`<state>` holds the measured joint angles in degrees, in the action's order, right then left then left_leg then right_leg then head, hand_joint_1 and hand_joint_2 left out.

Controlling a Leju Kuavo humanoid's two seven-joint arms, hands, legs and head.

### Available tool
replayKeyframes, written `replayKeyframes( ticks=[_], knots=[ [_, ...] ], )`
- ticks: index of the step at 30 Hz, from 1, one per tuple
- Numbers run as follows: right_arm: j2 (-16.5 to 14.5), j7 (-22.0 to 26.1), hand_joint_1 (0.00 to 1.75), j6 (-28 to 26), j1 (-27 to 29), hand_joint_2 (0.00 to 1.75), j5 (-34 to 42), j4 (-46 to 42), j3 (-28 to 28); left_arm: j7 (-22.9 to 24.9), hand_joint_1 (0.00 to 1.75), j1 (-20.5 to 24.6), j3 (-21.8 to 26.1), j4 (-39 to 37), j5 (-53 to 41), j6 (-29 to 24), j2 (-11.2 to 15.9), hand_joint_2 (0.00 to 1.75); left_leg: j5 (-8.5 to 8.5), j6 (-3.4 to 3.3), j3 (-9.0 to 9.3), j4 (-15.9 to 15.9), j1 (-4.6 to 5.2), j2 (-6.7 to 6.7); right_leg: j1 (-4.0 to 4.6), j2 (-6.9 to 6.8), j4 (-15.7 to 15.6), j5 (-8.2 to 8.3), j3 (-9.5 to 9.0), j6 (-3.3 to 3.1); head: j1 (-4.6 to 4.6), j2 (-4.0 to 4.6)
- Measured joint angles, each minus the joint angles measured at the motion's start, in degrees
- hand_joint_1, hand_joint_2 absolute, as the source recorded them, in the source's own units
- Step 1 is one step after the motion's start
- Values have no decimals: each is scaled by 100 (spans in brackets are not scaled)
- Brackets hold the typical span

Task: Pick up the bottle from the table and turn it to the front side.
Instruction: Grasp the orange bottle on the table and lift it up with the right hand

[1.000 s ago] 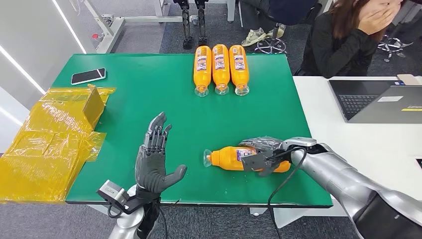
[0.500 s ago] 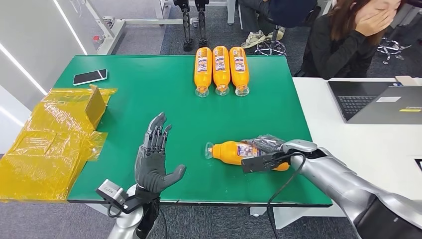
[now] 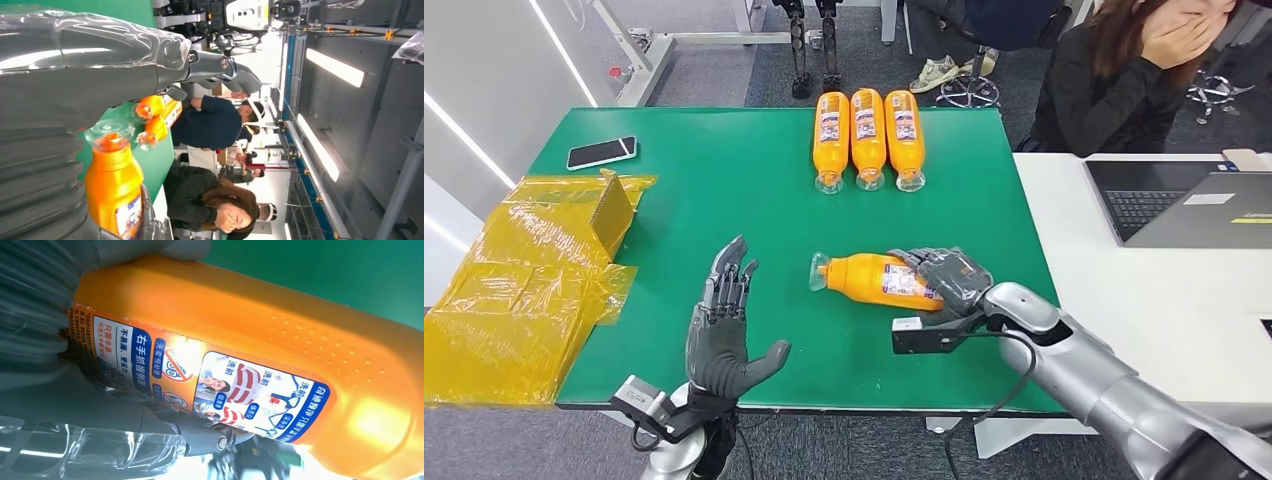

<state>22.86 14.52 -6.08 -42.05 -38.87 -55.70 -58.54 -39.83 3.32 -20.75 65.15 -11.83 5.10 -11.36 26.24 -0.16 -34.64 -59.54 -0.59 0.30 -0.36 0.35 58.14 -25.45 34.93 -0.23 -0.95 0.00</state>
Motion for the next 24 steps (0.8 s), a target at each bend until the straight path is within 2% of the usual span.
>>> replayKeyframes(
  ticks=[9, 24],
  knots=[
    [30, -87, 175, -504, 1438, 175, -793, -1647, 924, 88, 0, -139, 256, 285, -242, 164, -104, 175, 4, -1, -12, 4, 0, 7, -1, -7, 0, -8, 5, -1, -1, 0],
    [-318, -51, 175, -707, 2527, 175, -1391, -2417, 1563, 79, 0, -191, 355, 329, -295, 194, -138, 175, 5, 1, -13, 5, 0, 6, 0, -6, 0, -9, 10, -3, 0, 0]
  ],
)
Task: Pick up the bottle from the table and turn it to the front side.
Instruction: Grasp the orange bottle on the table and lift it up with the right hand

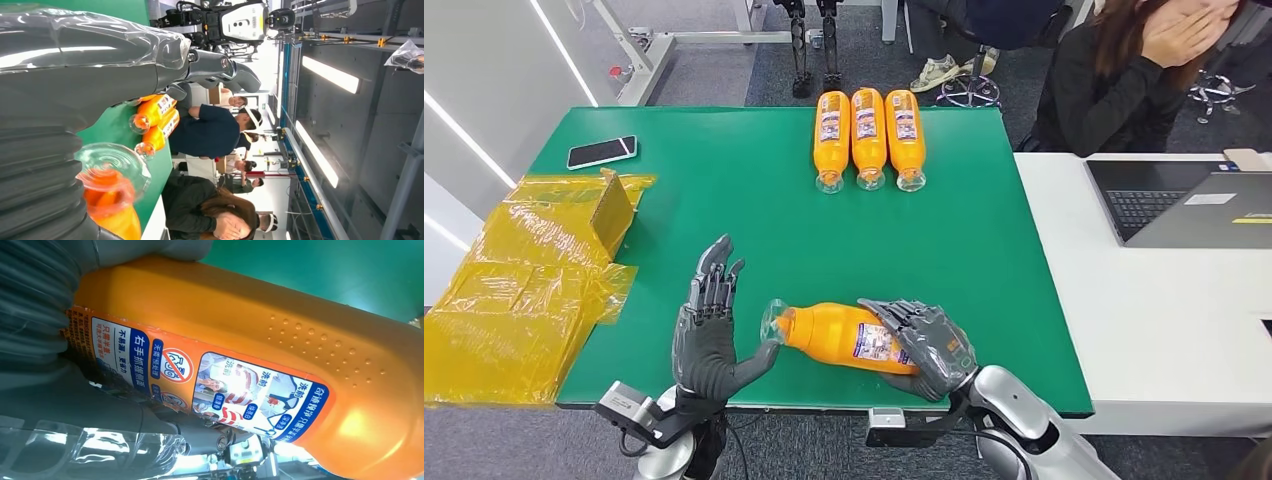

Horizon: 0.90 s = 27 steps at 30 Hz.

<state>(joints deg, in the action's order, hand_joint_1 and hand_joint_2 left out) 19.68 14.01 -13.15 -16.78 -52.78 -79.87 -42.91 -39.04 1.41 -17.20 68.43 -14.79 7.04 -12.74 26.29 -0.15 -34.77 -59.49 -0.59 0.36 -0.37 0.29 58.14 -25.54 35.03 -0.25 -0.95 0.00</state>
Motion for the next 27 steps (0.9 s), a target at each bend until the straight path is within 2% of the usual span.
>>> replayKeyframes(
  ticks=[7, 13, 22, 27],
  knots=[
    [-74, 214, 175, -90, 330, 175, 2, -330, 180, -8, 0, -1, 0, -1, 37, 61, 0, 175, 0, 0, -1, 0, 1, -1, -1, 1, 0, -1, 0, -1, 0, 0],
    [-141, 385, 175, -203, 379, 175, 100, -445, 267, -8, 0, -33, -2, 44, 86, 196, -6, 175, 0, 0, 0, 0, 1, -2, -1, 2, 0, 0, 0, -1, -1, 0],
    [-441, 513, 175, -263, 407, 175, 193, -499, 282, -3, 0, -77, -50, 180, 120, 361, -86, 175, 0, 0, 0, 1, 0, -3, 0, 3, 0, -1, 1, -1, 0, 0],
    [-798, 628, 175, -266, 445, 175, 249, -471, 260, 24, 0, -74, -200, 284, 136, 467, -133, 175, 0, 0, 0, 1, 0, -5, 0, 4, 0, -1, 2, -1, 0, 0]
  ],
)
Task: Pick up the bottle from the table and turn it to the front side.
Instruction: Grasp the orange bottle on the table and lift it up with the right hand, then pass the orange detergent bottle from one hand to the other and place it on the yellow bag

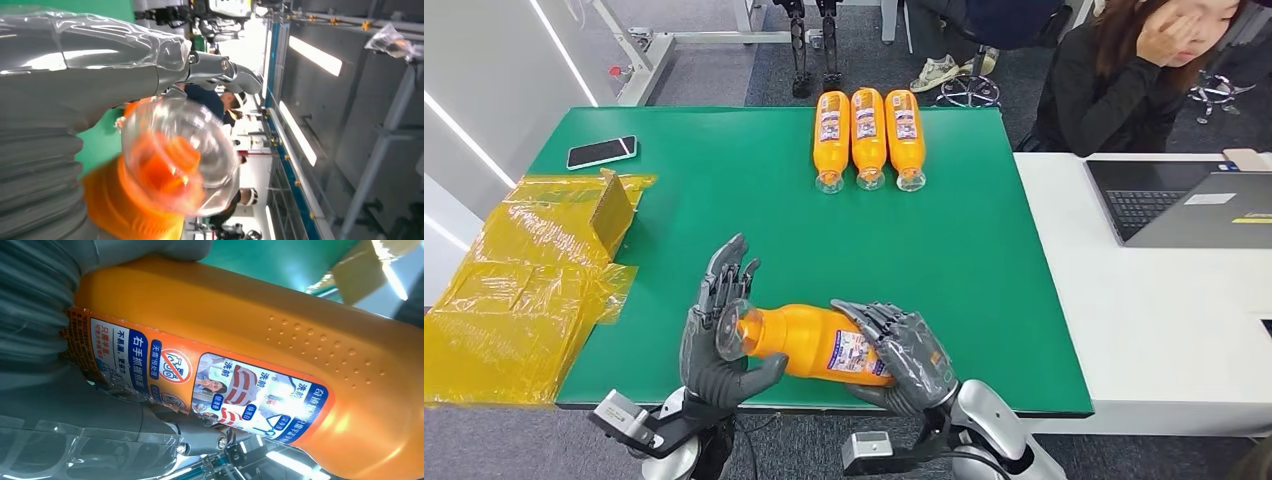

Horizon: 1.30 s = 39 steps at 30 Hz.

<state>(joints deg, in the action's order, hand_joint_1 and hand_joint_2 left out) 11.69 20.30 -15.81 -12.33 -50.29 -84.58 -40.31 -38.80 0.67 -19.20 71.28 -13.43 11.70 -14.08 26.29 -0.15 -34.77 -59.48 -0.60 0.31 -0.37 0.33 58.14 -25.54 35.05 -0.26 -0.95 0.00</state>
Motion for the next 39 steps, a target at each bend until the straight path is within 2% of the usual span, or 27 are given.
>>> replayKeyframes(
  ticks=[9, 10, 13, 14, 23, 36, 39],
  knots=[
    [-470, 175, 175, 51, 4, 175, 175, 90, -61, 79, 0, 0, -110, 275, 170, 283, -3, 175, 0, 0, 0, 0, 0, 0, 0, 0, 1, 0, 0, 0, -1, 1],
    [-534, 196, 175, 76, 3, 175, 208, 103, -80, 90, 24, 2, -129, 304, 197, 337, -3, 175, 0, 0, 0, 0, 0, 0, 0, 0, 1, 0, 0, 0, -1, 1],
    [-758, 212, 175, 150, -21, 175, 296, 169, -126, 104, 155, 14, -174, 343, 278, 427, -4, 175, 0, 0, 0, 0, 0, -1, 0, 1, 1, 0, 0, 0, -1, 0],
    [-838, 206, 175, 181, -49, 175, 312, 203, -135, 104, 175, 20, -180, 345, 320, 448, -4, 175, 0, 0, 0, 0, 0, -2, 0, 2, 1, 0, 1, 0, 0, 0],
    [-1281, 126, 175, 302, -272, 175, 316, 485, -169, -6, 175, 173, -182, 276, 559, 553, -4, 175, -3, 4, 0, 0, 0, -4, 0, 3, 3, 1, 2, -1, 1, 0],
    [-1378, 80, 175, 329, -307, 175, 184, 610, -132, -63, 173, 277, -182, 139, 604, 536, -7, 175, -3, 4, 0, 0, 0, -4, 0, 3, 3, 1, 3, -1, 1, 0],
    [-1406, 79, 48, 358, -306, 175, 125, 627, -89, -86, 171, 298, -182, 101, 619, 518, -7, 175, -3, 4, 0, 0, 0, -4, 0, 3, 3, 1, 3, -2, 1, 0]
  ],
)
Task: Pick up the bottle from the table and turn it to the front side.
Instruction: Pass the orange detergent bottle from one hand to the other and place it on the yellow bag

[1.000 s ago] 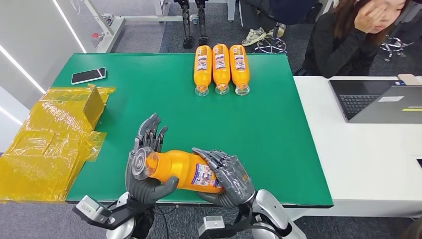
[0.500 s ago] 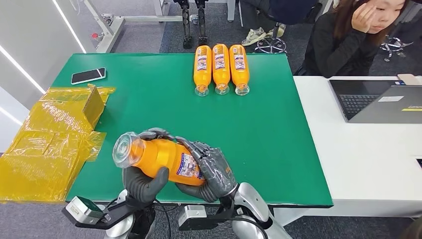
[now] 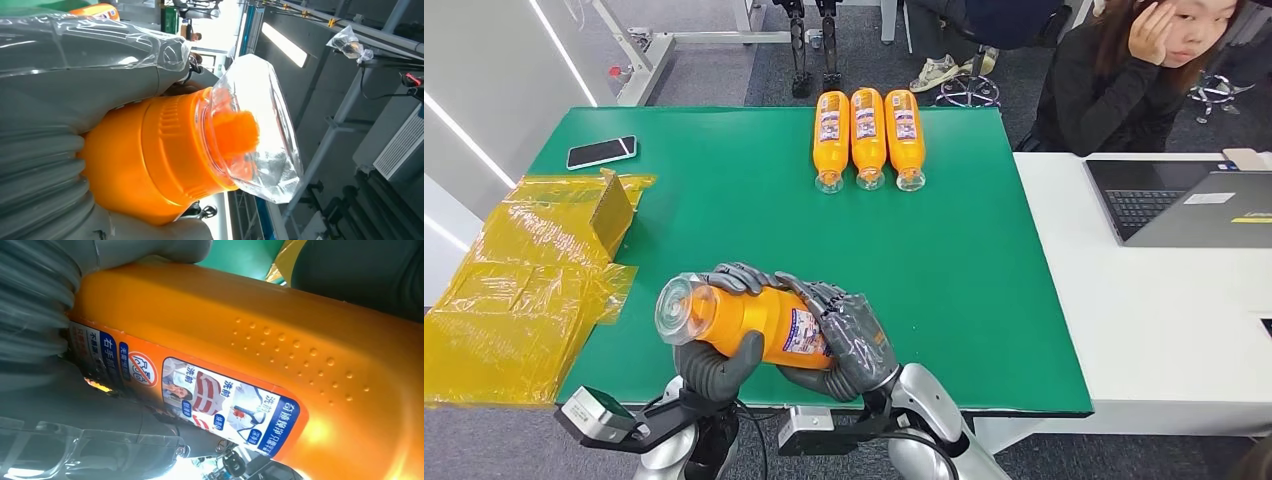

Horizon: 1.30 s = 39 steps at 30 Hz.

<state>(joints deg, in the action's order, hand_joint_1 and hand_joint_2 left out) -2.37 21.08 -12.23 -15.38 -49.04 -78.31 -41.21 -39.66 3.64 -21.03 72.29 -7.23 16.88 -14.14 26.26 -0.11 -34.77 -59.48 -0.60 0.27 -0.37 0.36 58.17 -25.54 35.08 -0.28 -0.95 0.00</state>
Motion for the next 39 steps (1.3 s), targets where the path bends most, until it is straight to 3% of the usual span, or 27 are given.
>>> replayKeyframes(
  ticks=[1, 2, 13, 21, 31, 39],
  knots=[
    [-10, -2, 5, 9, 0, 175, -15, 5, 10, -2, 171, 9, 0, -10, 2, -2, 0, 175, 0, 0, 0, 0, 0, 0, 0, 0, 0, 0, 0, 0, -1, 0],
    [-23, -5, 0, 16, 0, 175, -33, 9, 16, -3, 171, 18, 0, -21, 2, -5, 0, 175, 0, 0, 0, 0, 0, 0, 0, 0, 0, 0, 0, 0, -1, 0],
    [-144, -38, 0, -81, 34, 175, -62, 7, 33, -29, 170, 83, 0, -203, -51, -189, 0, 175, 0, 0, -1, 0, 0, -1, 0, 1, 0, 0, 3, 0, 0, 0],
    [-207, 139, 0, -323, 97, 175, 191, 10, 120, -20, 175, 422, 70, -710, -625, -1127, 53, 175, -1, 1, -1, 1, 0, -4, 0, 3, 2, 3, 2, -4, -2, 1],
    [-209, 585, 0, -496, -82, 175, 897, 140, -79, -42, 175, 1187, 993, -1805, -1346, -2866, 748, 175, -14, 21, -3, 6, -5, -12, 4, 14, 14, 9, 15, -18, -2, 0],
    [-163, 698, 0, -529, -310, 175, 1163, 350, -331, -42, 175, 1716, 1652, -2538, -1967, -3828, 1402, 175, -18, 27, -5, 6, -6, -14, 5, 16, 17, 9, 19, -21, -2, 0]
  ],
)
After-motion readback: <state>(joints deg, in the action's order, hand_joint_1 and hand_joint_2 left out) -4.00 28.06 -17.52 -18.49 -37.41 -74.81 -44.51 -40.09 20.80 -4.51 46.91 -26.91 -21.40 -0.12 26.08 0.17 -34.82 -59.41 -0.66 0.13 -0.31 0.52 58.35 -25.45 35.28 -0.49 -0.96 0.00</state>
